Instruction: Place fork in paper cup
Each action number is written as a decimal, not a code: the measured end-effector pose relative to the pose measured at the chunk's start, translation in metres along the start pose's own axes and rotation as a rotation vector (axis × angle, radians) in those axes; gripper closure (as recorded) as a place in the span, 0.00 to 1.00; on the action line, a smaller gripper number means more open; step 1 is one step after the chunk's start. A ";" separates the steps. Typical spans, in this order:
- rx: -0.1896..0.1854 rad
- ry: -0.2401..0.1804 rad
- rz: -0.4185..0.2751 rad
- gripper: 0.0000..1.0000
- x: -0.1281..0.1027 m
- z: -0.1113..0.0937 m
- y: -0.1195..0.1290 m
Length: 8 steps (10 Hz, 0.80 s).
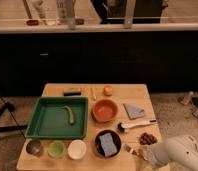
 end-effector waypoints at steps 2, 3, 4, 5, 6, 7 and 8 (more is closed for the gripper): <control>-0.003 0.001 0.003 0.20 -0.005 0.003 -0.004; -0.005 0.001 0.004 0.20 -0.012 0.006 -0.007; -0.005 0.002 0.006 0.20 -0.011 0.006 -0.008; -0.006 0.002 0.010 0.20 -0.010 0.005 -0.008; -0.008 0.002 0.009 0.20 -0.010 0.006 -0.008; -0.010 0.002 0.009 0.20 -0.010 0.006 -0.009; -0.011 0.002 0.010 0.20 -0.008 0.007 -0.008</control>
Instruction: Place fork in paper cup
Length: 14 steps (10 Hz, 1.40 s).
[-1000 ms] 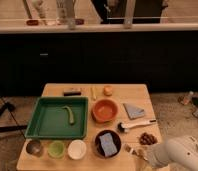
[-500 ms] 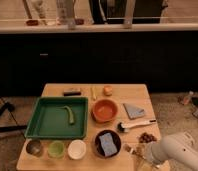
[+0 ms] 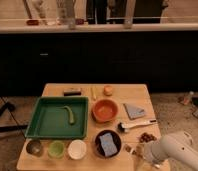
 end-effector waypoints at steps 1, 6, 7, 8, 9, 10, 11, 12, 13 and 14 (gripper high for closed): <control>-0.001 0.000 0.004 0.20 0.002 0.000 0.000; 0.001 -0.009 0.004 0.45 0.004 -0.001 -0.001; 0.003 -0.013 0.002 0.53 0.003 -0.001 -0.002; 0.003 -0.014 -0.001 0.65 0.003 -0.002 -0.002; 0.002 -0.015 -0.002 0.75 0.004 -0.003 -0.001; 0.000 -0.016 -0.001 0.82 0.004 -0.002 0.000; -0.001 -0.016 -0.002 0.93 0.006 -0.002 0.001; -0.002 -0.016 -0.004 0.99 0.006 -0.002 0.001; -0.002 -0.016 -0.006 1.00 0.007 -0.002 0.002; 0.000 -0.015 -0.008 1.00 0.007 -0.002 0.003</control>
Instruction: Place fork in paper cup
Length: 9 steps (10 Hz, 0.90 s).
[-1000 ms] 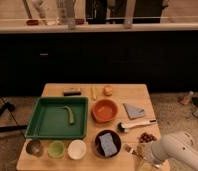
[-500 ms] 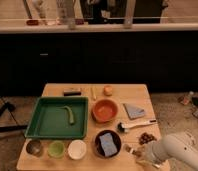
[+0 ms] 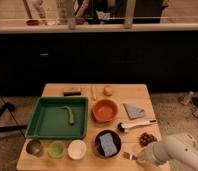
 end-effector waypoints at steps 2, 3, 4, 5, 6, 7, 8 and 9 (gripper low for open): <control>0.003 0.008 -0.006 1.00 0.001 -0.003 0.002; 0.006 0.010 -0.011 1.00 0.000 -0.003 0.002; 0.010 0.014 -0.012 1.00 0.000 -0.004 0.002; 0.015 0.016 -0.013 1.00 -0.001 -0.005 0.002; 0.023 0.019 -0.016 1.00 -0.002 -0.008 0.001; 0.037 0.021 -0.019 1.00 -0.004 -0.014 0.000; 0.048 0.022 -0.022 1.00 -0.006 -0.022 -0.001; 0.063 0.022 -0.025 1.00 -0.010 -0.032 -0.003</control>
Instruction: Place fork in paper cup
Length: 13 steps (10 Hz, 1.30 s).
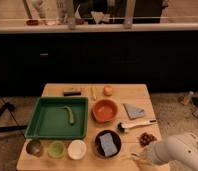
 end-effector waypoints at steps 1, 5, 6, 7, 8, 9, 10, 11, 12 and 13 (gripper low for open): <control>0.014 -0.001 -0.006 1.00 -0.003 -0.008 -0.002; 0.077 -0.024 -0.039 1.00 -0.024 -0.052 -0.003; 0.085 -0.032 -0.048 1.00 -0.029 -0.059 -0.002; 0.090 -0.044 -0.060 1.00 -0.036 -0.065 -0.001; 0.090 -0.062 -0.081 1.00 -0.047 -0.070 0.001; 0.088 -0.079 -0.102 1.00 -0.061 -0.074 0.004; 0.085 -0.089 -0.118 1.00 -0.072 -0.077 0.007; 0.078 -0.102 -0.147 1.00 -0.090 -0.079 0.012; 0.073 -0.109 -0.170 1.00 -0.103 -0.080 0.015; 0.070 -0.112 -0.193 1.00 -0.117 -0.082 0.019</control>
